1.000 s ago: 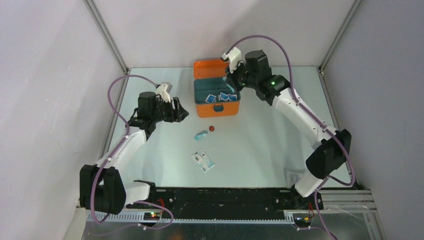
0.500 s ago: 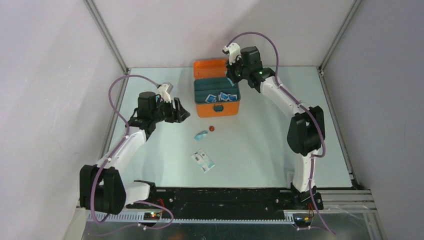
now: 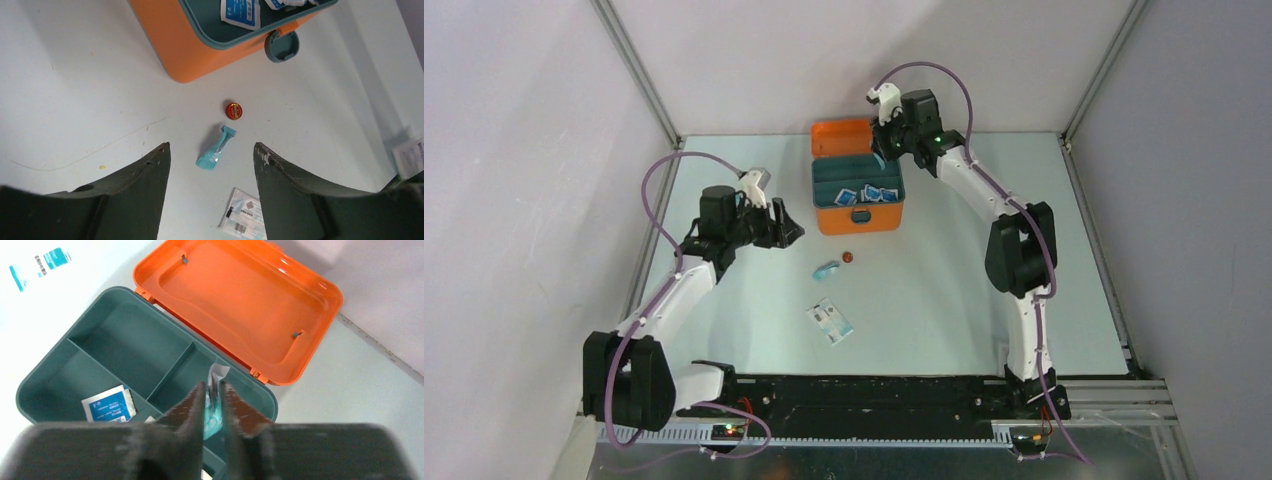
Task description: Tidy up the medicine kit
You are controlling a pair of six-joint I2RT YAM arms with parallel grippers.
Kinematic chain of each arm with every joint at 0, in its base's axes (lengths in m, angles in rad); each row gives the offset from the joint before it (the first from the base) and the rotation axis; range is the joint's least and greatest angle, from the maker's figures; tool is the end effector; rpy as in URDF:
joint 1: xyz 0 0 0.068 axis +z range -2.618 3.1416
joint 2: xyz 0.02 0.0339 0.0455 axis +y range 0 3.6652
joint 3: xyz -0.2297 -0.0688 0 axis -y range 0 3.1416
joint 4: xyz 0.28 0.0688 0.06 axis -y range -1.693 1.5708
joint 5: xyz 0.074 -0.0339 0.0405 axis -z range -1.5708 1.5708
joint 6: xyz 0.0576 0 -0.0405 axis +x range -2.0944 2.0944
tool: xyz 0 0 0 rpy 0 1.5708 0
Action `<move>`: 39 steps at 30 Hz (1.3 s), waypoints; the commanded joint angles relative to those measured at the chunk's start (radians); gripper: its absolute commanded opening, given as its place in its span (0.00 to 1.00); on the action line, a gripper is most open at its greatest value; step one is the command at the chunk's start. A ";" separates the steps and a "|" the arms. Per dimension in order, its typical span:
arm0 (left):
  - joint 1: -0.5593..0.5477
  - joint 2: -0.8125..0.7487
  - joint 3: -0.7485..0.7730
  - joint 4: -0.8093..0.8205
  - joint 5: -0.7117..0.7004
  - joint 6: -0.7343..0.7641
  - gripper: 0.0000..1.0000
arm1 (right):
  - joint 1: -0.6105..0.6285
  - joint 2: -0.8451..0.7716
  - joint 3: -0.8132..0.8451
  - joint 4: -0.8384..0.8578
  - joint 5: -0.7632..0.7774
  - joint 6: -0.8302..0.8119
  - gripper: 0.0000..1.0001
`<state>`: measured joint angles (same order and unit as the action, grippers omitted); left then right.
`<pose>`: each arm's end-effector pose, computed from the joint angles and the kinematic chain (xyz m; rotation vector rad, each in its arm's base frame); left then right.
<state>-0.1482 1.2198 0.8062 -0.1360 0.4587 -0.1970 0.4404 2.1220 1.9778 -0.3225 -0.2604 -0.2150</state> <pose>0.3213 -0.0738 0.2060 0.2249 2.1213 -0.6900 0.4838 0.2444 0.2700 -0.8116 1.8766 0.4063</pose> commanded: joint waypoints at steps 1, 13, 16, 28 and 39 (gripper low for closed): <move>0.007 -0.036 -0.024 0.019 0.025 0.044 0.67 | 0.003 0.029 0.078 -0.002 -0.008 0.015 0.29; -0.050 0.087 -0.066 0.045 0.085 0.289 0.68 | -0.041 -0.251 -0.094 -0.071 -0.151 0.151 0.44; -0.091 0.131 -0.021 0.021 0.093 0.326 0.66 | -0.057 -0.397 -0.254 -0.074 -0.190 0.153 0.46; -0.327 0.348 0.208 -0.206 -0.270 0.507 0.57 | -0.098 -0.683 -0.536 -0.052 -0.172 0.132 0.50; -0.462 0.488 0.250 -0.300 -0.450 0.677 0.53 | -0.113 -0.685 -0.533 -0.045 -0.194 0.146 0.50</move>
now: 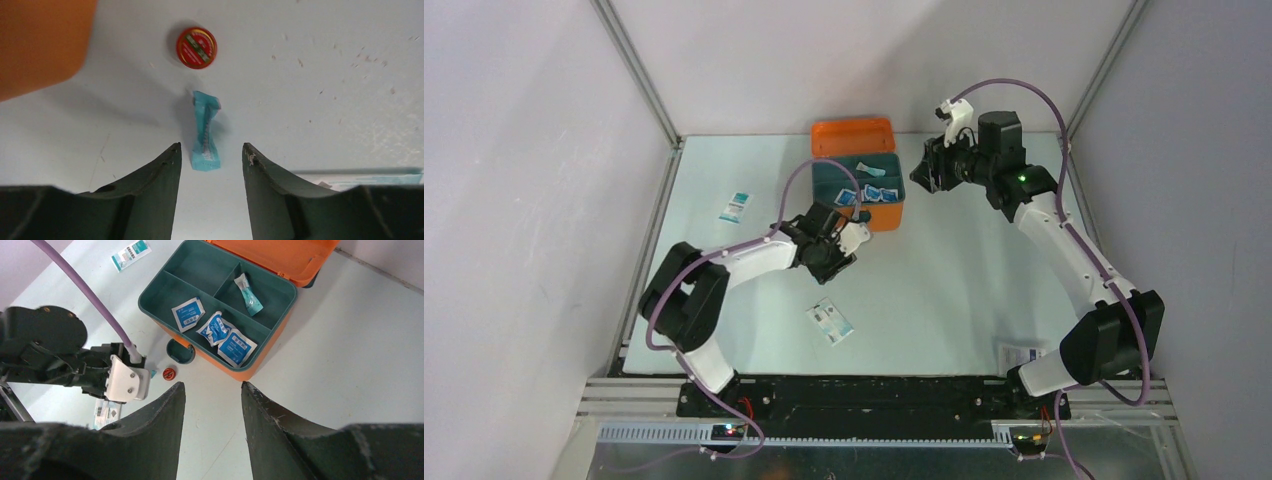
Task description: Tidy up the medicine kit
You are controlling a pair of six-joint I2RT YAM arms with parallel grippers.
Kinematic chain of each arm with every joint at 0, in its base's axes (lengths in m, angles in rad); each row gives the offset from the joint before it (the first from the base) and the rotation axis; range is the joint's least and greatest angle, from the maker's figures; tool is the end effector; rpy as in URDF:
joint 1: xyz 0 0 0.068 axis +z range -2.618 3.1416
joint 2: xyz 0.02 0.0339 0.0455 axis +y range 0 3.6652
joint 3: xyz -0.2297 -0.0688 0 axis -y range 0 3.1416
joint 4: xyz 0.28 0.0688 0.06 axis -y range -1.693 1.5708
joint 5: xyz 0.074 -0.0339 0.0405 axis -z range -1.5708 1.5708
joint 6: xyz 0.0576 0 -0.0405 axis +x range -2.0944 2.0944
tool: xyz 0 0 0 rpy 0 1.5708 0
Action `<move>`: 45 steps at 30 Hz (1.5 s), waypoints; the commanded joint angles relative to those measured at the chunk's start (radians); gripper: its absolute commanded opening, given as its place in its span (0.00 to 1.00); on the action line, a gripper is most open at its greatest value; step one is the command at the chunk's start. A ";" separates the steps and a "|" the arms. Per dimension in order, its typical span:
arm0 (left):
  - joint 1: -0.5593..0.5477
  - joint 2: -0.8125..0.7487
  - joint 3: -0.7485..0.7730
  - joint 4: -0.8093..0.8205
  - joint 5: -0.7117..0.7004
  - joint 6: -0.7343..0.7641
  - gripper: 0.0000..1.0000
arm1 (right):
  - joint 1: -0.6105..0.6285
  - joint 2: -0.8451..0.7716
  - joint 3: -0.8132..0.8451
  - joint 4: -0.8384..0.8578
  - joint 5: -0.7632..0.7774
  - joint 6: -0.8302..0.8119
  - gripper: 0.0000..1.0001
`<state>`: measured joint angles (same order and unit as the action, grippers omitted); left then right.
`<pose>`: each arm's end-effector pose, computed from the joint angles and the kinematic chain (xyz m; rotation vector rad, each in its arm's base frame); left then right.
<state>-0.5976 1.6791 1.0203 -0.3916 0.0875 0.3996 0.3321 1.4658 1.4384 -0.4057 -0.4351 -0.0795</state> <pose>0.3016 -0.2114 0.1039 1.2828 2.2920 -0.1835 0.3627 0.1508 0.3413 -0.6821 1.8910 0.5968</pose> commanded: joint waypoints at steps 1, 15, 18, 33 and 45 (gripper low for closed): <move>-0.014 0.034 0.035 -0.048 -0.076 0.083 0.53 | -0.006 -0.028 0.005 0.040 -0.020 0.011 0.50; -0.017 0.054 0.054 -0.077 -0.060 0.120 0.18 | -0.013 -0.031 -0.008 0.049 -0.024 0.016 0.50; -0.017 0.019 0.054 -0.097 -0.005 0.126 0.14 | -0.016 -0.040 -0.014 0.050 -0.021 0.014 0.50; -0.018 -0.144 0.339 -0.141 0.069 0.200 0.07 | -0.076 -0.052 -0.034 0.074 -0.026 0.030 0.50; -0.016 0.240 0.846 -0.137 -0.082 0.271 0.07 | -0.090 -0.075 -0.061 0.086 -0.016 0.029 0.49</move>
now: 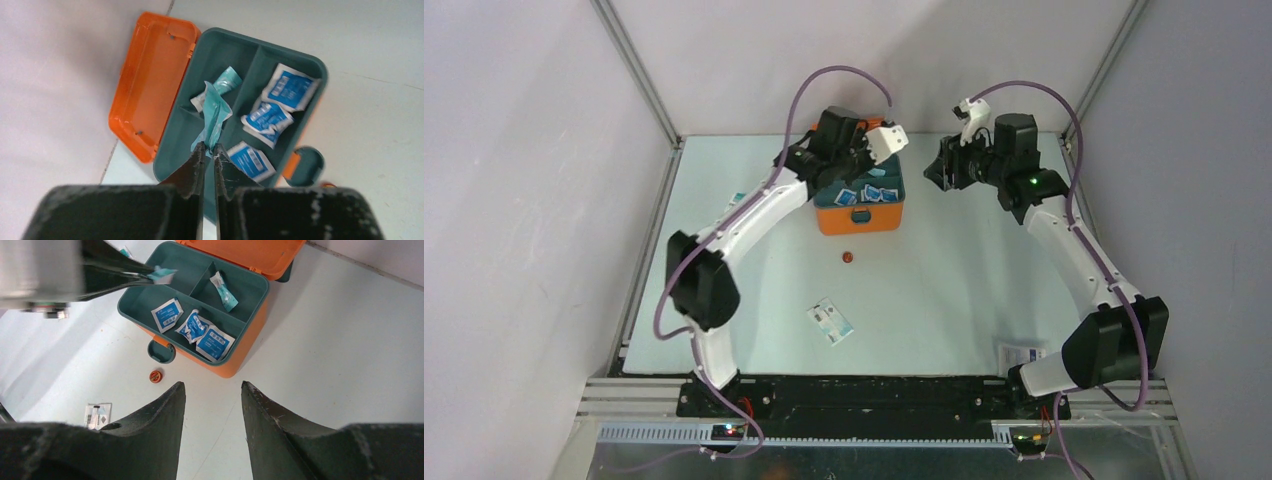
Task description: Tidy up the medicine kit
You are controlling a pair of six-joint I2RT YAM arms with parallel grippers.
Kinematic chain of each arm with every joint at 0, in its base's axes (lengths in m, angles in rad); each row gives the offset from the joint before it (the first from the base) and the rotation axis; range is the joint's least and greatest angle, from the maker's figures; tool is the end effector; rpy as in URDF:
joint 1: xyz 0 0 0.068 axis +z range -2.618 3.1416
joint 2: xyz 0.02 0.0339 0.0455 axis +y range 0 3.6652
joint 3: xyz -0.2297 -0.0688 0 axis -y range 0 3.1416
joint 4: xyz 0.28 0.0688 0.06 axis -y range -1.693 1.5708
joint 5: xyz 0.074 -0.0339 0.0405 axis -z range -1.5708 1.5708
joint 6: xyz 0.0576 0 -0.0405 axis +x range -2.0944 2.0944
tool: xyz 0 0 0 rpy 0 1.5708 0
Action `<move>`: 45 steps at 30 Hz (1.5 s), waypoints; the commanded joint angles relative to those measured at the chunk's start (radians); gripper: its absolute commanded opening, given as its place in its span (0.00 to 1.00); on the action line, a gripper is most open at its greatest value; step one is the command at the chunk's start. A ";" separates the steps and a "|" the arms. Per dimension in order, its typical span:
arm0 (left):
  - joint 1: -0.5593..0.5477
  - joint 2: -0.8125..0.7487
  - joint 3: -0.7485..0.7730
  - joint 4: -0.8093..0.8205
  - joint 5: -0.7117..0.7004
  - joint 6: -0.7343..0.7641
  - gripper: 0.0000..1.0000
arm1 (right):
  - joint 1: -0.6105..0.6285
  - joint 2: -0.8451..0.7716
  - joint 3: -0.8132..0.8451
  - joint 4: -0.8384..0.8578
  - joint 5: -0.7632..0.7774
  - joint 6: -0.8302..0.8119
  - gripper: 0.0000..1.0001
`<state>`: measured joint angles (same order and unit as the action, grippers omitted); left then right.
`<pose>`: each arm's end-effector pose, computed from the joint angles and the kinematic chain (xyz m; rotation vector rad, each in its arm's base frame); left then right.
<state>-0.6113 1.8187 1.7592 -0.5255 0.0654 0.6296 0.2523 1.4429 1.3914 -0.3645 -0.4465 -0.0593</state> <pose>0.3819 -0.2723 0.3068 1.2835 1.7311 -0.0599 0.3701 0.1211 0.3359 -0.5923 1.8969 0.5676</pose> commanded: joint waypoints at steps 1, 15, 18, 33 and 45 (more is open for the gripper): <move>-0.003 0.134 0.142 -0.003 -0.061 0.049 0.07 | -0.014 -0.055 -0.020 0.047 -0.004 0.008 0.50; -0.004 0.323 0.326 -0.003 -0.157 0.052 0.43 | -0.044 -0.079 -0.041 0.059 -0.020 0.019 0.50; -0.004 0.282 0.292 -0.004 -0.160 0.045 0.48 | -0.053 -0.079 -0.045 0.065 -0.027 0.024 0.50; 0.003 -0.227 -0.360 0.018 0.104 -0.242 0.52 | -0.064 -0.053 -0.057 0.092 -0.061 0.054 0.50; 0.000 -0.196 -0.650 0.268 -0.039 -0.721 0.57 | -0.064 -0.054 -0.067 0.098 -0.068 0.054 0.50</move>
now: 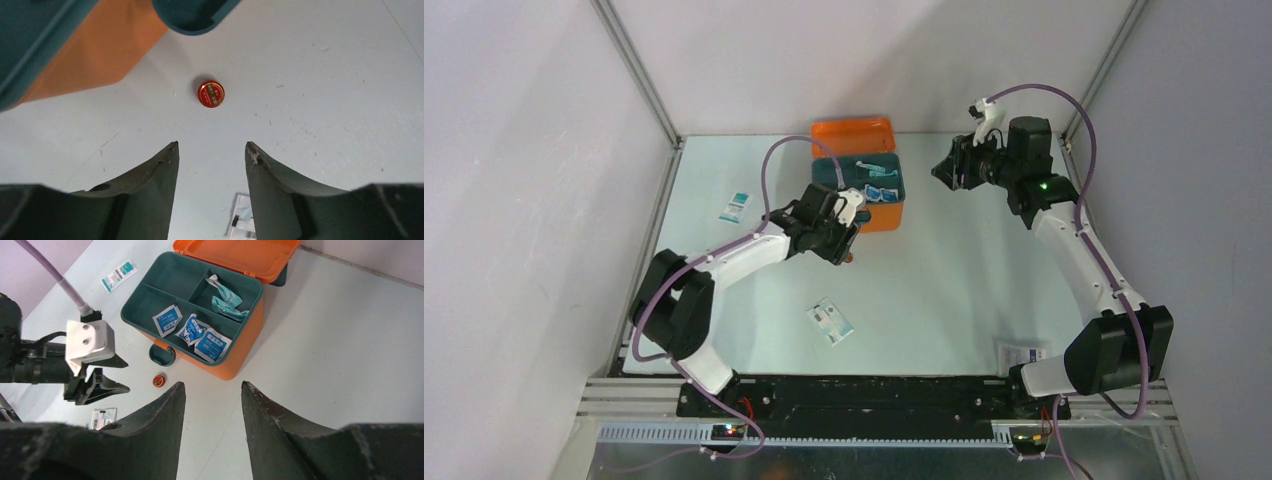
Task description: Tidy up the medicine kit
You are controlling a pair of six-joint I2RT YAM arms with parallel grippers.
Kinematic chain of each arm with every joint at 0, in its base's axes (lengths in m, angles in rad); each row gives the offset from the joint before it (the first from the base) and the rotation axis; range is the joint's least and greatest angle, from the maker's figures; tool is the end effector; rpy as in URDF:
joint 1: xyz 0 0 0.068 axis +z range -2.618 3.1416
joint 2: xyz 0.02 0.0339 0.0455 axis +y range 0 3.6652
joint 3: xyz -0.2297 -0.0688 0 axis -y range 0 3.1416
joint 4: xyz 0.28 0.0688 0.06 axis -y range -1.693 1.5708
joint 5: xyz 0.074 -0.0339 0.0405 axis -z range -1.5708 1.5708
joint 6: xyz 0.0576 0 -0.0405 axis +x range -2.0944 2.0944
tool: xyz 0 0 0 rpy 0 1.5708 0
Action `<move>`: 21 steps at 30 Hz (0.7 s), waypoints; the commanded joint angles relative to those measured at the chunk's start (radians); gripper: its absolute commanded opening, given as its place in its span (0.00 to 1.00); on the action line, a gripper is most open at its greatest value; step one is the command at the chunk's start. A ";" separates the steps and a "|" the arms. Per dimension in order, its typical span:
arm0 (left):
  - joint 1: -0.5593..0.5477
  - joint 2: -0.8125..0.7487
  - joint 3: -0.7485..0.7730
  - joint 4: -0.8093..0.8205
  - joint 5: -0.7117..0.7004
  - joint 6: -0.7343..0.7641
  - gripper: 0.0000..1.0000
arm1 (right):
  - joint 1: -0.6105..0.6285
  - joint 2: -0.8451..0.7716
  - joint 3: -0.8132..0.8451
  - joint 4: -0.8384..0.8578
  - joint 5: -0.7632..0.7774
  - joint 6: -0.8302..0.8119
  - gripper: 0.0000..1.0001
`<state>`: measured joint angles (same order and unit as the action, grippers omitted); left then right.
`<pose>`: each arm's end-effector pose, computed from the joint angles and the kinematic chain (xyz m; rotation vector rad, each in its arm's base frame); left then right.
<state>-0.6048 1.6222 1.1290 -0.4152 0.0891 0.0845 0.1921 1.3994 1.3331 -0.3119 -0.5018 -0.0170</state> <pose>0.3160 -0.2246 0.1596 0.8821 2.3437 -0.3293 0.3676 0.0997 0.3352 -0.5321 1.8731 0.6036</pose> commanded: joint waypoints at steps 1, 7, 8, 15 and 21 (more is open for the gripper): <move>-0.010 0.003 -0.027 0.199 -0.079 -0.179 0.57 | -0.003 -0.012 -0.010 0.047 -0.010 0.012 0.50; -0.040 0.087 -0.015 0.247 -0.130 -0.167 0.57 | -0.005 -0.021 -0.026 0.056 -0.010 0.012 0.50; -0.046 0.111 -0.011 0.248 -0.134 -0.163 0.56 | -0.005 -0.020 -0.026 0.058 -0.010 0.012 0.50; -0.063 0.190 0.000 0.253 -0.151 -0.135 0.56 | -0.007 -0.020 -0.026 0.063 -0.014 0.012 0.50; -0.071 0.230 0.020 0.253 -0.157 -0.135 0.55 | -0.011 -0.015 -0.026 0.063 -0.021 0.031 0.50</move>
<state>-0.6640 1.8381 1.0966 -0.2031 -0.0444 -0.0525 0.1871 1.3994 1.3064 -0.2932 -0.5060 -0.0074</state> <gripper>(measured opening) 0.556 0.499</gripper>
